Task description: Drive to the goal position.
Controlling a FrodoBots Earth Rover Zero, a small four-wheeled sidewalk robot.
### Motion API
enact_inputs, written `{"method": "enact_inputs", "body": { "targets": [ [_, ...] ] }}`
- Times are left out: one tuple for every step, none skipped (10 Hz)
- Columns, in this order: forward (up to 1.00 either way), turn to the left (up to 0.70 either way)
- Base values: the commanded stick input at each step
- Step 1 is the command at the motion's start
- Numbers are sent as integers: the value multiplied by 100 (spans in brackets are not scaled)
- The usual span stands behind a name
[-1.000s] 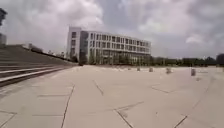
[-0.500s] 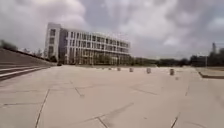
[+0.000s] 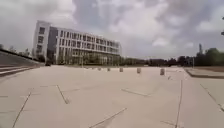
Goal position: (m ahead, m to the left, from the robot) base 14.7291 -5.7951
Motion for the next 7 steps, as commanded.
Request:
{"method": "enact_inputs", "body": {
  "targets": [
    [50, -2],
    [50, -2],
    [50, -2],
    [50, -26],
    [50, -52],
    [50, -52],
    [50, -52]
  ]
}}
